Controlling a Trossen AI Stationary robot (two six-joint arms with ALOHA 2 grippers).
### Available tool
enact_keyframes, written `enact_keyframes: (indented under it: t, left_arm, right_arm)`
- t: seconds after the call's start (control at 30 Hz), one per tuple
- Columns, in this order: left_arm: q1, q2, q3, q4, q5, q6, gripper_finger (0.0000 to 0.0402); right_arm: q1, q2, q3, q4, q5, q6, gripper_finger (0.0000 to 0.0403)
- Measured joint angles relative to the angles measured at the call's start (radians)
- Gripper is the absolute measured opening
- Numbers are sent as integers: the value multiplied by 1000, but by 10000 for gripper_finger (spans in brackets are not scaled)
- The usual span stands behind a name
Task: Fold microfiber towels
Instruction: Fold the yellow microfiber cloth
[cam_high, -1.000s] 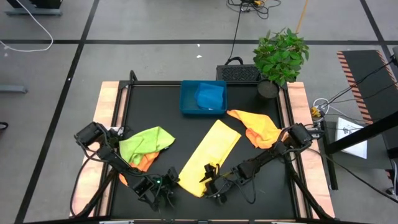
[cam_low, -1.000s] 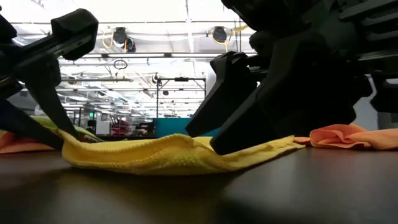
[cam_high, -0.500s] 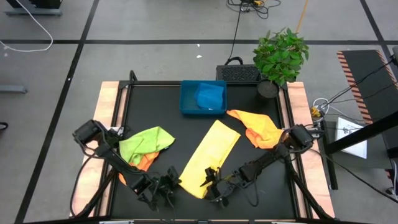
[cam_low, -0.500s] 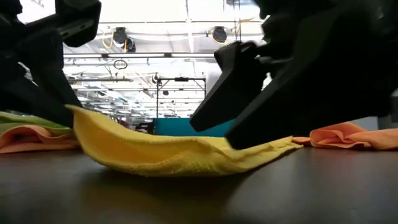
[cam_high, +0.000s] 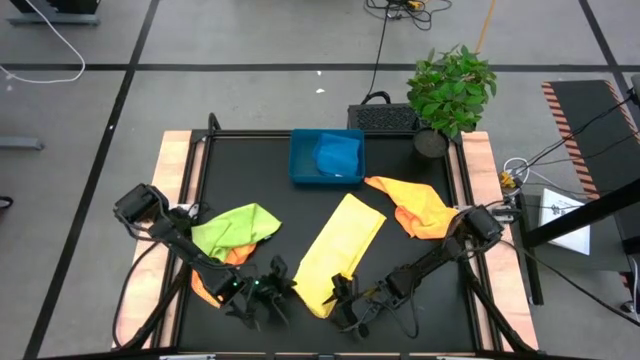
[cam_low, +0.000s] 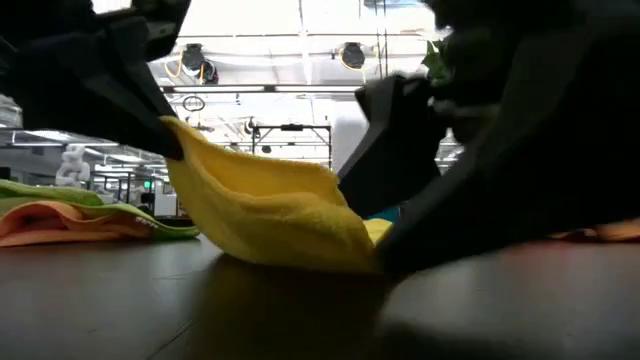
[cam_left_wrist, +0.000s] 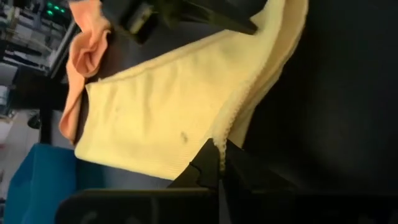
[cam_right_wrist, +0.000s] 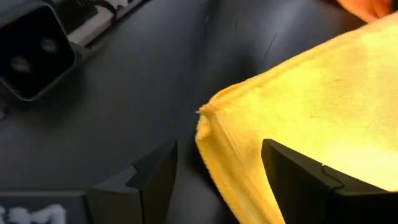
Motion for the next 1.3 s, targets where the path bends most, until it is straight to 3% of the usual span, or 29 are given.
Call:
enact_keyframes:
  t: [0.5,0.63,0.9,1.3]
  left_arm:
    - [30,0,1,6,41,-30,11]
    - [29,0,1,5,42,-30,4]
    - [28,0,1,-6,42,-46,6]
    - [-11,-1,19,-2,103,-127,6]
  right_arm:
    - [-9,45,0,82,74,-4,217]
    - [-9,44,0,72,108,-11,170]
    - [-7,22,-1,49,106,-13,14]
    - [38,-152,-1,-57,104,1,2]
